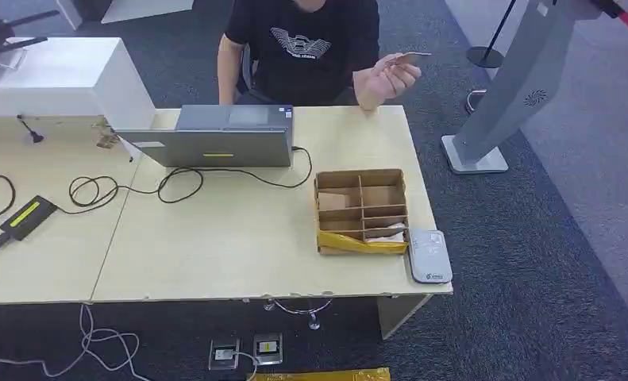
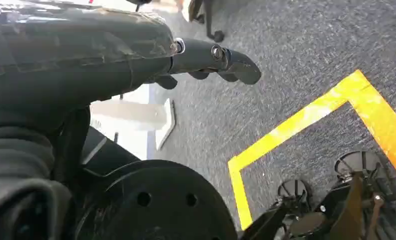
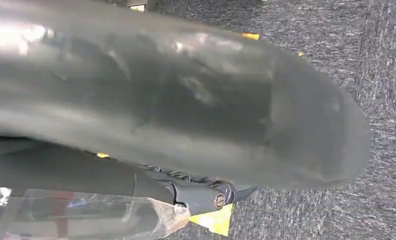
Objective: Pass the card to the sensor for recognition and then transmit it.
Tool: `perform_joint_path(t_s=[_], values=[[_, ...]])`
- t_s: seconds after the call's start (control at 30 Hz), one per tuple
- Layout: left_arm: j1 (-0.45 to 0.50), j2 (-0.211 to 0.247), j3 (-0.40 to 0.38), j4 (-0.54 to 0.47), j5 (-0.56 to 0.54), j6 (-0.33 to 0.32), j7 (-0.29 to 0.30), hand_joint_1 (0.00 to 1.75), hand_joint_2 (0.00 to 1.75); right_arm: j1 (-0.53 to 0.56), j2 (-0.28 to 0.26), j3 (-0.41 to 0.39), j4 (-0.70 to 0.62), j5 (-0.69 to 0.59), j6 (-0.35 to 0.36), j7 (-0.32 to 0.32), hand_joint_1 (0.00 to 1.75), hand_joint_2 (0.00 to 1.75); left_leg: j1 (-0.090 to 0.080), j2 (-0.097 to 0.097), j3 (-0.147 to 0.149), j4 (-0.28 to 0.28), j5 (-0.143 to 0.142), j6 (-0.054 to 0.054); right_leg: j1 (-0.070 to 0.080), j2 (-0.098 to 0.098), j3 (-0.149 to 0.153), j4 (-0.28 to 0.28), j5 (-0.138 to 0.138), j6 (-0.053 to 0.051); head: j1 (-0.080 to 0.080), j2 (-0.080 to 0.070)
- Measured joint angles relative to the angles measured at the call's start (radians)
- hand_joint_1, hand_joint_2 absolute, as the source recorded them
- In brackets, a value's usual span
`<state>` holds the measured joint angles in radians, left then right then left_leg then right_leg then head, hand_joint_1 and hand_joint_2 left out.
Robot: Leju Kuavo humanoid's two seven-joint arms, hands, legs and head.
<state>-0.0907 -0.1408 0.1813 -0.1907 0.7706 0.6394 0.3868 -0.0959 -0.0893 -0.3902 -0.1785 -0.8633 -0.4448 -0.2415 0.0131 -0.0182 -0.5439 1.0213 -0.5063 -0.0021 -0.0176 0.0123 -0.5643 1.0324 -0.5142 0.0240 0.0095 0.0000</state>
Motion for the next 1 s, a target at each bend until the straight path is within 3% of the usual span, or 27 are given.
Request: perform_joint_path(t_s=[0.1,0.23,0.3,0.47,0.7,0.97,1.0], values=[[0.0,-0.004,0.02,0.0,-0.092,-0.005,0.018,0.0,0.0,0.0,0.0,0.003,0.0,0.0,0.006,0.005,0.0,0.0,0.0,0.0,0.0,0.0,0.0,0.0,0.0,0.0,0.0,0.0,0.0,0.0,0.0,0.0],[0.004,-0.005,-0.022,0.003,-0.438,-0.081,0.156,0.0,0.0,0.0,-0.001,0.014,0.0,0.007,0.018,0.005,0.0,0.0,0.0,0.0,0.0,0.0,0.0,0.0,0.0,0.0,0.0,0.0,0.0,0.0,0.0,0.0],[0.005,-0.003,-0.059,0.003,-0.53,-0.111,0.195,0.0,0.0,0.0,-0.001,0.014,0.0,0.011,0.02,0.005,0.0,0.0,0.0,0.0,0.0,0.0,0.0,0.0,0.0,0.0,0.0,0.0,0.0,0.0,0.0,0.0],[0.009,0.002,-0.115,0.003,-0.571,-0.134,0.224,0.0,0.0,0.0,-0.001,0.026,0.0,0.015,0.032,0.005,0.0,0.0,0.0,0.0,0.0,0.0,0.0,0.0,0.0,0.0,0.0,0.0,0.0,0.0,0.0,0.0],[0.011,0.001,-0.139,0.003,-0.489,-0.069,0.224,0.0,0.0,0.0,-0.002,0.031,0.0,0.015,0.032,0.005,0.0,0.0,0.0,0.0,0.0,0.0,0.0,0.0,0.0,0.0,0.0,0.0,0.0,0.0,0.0,0.0],[0.014,0.011,-0.245,0.003,-0.681,-0.213,0.241,0.0,0.0,0.0,-0.003,0.046,0.0,0.015,0.031,0.005,0.0,0.0,0.0,0.0,0.0,0.0,0.0,0.0,0.0,0.0,0.0,0.0,0.0,0.0,0.0,0.0],[0.013,0.016,-0.266,0.002,-0.747,-0.272,0.228,0.0,0.0,0.0,-0.002,0.047,0.0,0.015,0.031,0.005,0.0,0.0,0.0,0.0,0.0,0.0,0.0,0.0,0.0,0.0,0.0,0.0,0.0,0.0,0.0,0.0]])
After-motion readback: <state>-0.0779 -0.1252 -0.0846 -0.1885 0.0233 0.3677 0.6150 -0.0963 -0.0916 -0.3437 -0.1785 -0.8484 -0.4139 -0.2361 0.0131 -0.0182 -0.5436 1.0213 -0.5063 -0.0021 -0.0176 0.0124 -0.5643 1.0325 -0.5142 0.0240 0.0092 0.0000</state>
